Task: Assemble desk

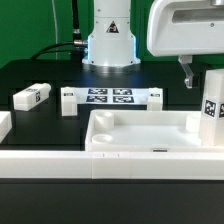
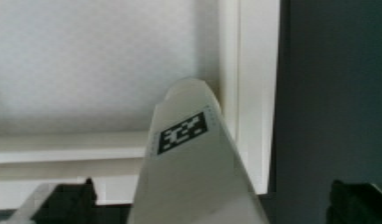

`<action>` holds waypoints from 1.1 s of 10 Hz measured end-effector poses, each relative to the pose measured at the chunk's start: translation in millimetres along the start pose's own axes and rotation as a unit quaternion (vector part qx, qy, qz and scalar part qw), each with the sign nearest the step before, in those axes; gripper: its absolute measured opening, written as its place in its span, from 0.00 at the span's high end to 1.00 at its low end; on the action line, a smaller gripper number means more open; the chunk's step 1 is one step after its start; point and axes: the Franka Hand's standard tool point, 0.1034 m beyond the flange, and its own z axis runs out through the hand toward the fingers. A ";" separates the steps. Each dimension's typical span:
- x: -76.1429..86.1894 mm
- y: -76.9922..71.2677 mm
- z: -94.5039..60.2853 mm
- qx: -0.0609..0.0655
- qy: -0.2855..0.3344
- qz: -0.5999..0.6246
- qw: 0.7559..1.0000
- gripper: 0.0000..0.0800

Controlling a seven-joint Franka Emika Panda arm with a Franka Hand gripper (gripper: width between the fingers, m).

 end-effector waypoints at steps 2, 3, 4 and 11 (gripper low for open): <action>-0.5 1.2 2.1 -0.002 -0.001 -0.082 0.997 0.19; 0.7 1.2 2.9 -0.006 -0.002 -0.126 0.992 0.19; 3.8 1.4 2.0 -0.012 -0.001 -0.170 0.985 0.19; 4.5 2.0 2.3 -0.013 0.000 -0.179 0.984 0.64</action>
Offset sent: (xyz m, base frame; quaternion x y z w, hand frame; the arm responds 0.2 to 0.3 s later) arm 0.0128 -0.0004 0.0023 -0.0436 -0.0121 -0.2634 0.9636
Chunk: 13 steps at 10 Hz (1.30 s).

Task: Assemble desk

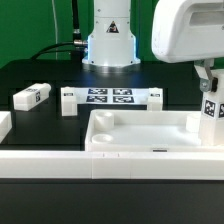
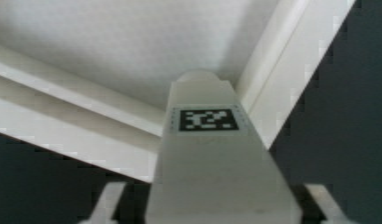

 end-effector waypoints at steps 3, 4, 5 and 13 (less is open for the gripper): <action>0.4 0.9 0.3 0.010 0.005 0.102 0.995 0.64; 0.8 0.6 0.3 0.010 0.008 0.142 0.990 0.64; 0.3 1.0 0.3 0.011 0.008 0.203 0.979 0.64; 0.2 -0.3 0.8 0.016 0.002 0.537 0.843 0.64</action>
Offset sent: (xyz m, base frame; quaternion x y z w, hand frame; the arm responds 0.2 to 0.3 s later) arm -0.0093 0.0030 -0.0043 0.0074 0.0060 0.2193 0.9756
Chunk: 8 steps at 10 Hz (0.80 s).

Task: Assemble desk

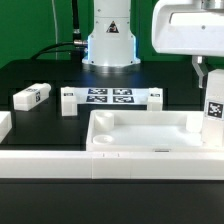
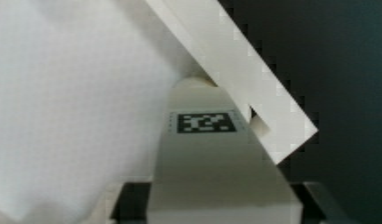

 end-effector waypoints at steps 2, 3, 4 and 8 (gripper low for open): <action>-0.4 -0.4 0.2 0.002 -0.002 0.059 0.998 0.57; -0.8 -0.4 0.7 0.002 -0.003 0.043 0.999 0.57; -1.6 -0.3 0.8 0.000 -0.005 0.029 1.000 0.40; -6.3 -3.8 -1.8 -0.012 -0.018 -0.161 0.987 0.19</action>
Offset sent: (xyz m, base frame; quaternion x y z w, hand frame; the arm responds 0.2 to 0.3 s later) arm 0.0000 0.0000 0.0000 0.0000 0.0000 -0.0650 0.9979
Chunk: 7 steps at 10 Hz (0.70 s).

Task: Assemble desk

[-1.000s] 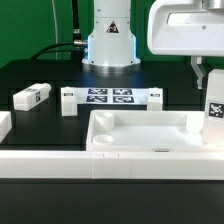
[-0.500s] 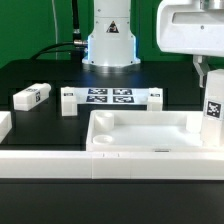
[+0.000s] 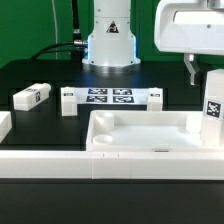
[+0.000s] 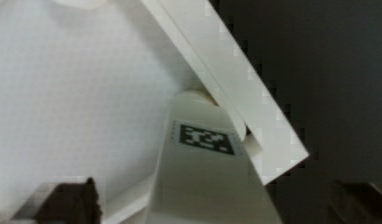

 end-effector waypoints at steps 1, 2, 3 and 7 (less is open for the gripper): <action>-0.3 0.2 0.5 -0.001 -0.001 -0.060 0.998 0.19; -0.7 0.6 2.1 -0.002 -0.002 -0.112 0.994 0.19; -1.2 0.6 2.7 -0.003 -0.002 -0.148 0.989 0.19; 0.1 2.3 2.5 -0.005 -0.002 -0.281 0.960 0.19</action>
Offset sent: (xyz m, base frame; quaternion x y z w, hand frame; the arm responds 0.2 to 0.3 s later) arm 0.0000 0.0000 0.0000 0.0000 0.0000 -0.1938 0.9810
